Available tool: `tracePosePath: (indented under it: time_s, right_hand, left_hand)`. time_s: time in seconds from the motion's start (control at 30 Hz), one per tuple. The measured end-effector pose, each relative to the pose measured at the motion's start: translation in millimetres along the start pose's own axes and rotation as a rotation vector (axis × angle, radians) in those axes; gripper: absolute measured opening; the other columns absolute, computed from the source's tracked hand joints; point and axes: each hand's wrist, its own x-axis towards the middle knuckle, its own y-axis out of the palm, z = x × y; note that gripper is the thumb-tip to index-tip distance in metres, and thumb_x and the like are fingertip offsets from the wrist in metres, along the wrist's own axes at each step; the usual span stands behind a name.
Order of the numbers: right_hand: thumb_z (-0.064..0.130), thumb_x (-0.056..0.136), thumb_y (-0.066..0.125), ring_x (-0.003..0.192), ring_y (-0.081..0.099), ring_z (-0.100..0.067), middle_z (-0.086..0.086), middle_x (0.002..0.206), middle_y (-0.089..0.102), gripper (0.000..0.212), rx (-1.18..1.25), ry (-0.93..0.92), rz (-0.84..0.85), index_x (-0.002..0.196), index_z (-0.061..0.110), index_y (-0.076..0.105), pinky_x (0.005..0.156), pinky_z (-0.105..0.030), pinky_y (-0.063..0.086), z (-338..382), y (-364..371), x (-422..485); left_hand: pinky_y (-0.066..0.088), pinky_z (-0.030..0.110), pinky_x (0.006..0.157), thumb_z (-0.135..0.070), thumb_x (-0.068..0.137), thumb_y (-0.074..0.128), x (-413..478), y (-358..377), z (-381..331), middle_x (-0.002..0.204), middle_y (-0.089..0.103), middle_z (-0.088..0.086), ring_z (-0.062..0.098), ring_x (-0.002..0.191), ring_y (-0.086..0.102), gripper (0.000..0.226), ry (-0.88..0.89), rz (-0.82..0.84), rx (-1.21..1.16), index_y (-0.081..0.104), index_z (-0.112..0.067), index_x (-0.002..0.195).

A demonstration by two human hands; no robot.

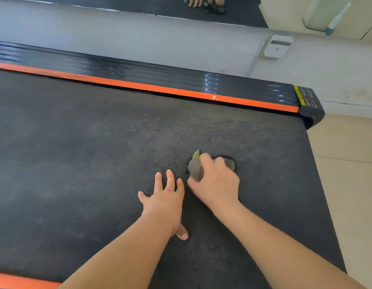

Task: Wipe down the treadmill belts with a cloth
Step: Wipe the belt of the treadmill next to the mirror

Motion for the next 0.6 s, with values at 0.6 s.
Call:
tracePosePath:
  time_s: [0.6]
  right_hand:
    - [0.068,0.075,0.063,0.073,0.067,-0.025,0.005,0.095,0.057,0.049,-0.087,-0.334,0.107,0.115,0.040,0.057,0.059,-0.032,0.052,-62.6,-20.5,13.0]
  left_hand:
    - [0.016,0.079,0.114,-0.057,0.070,0.088,1.3,-0.8,0.0,0.165,-0.035,0.007,0.040,0.152,-0.029,0.145,0.006,0.018,-0.012,-0.018,-0.020,0.162]
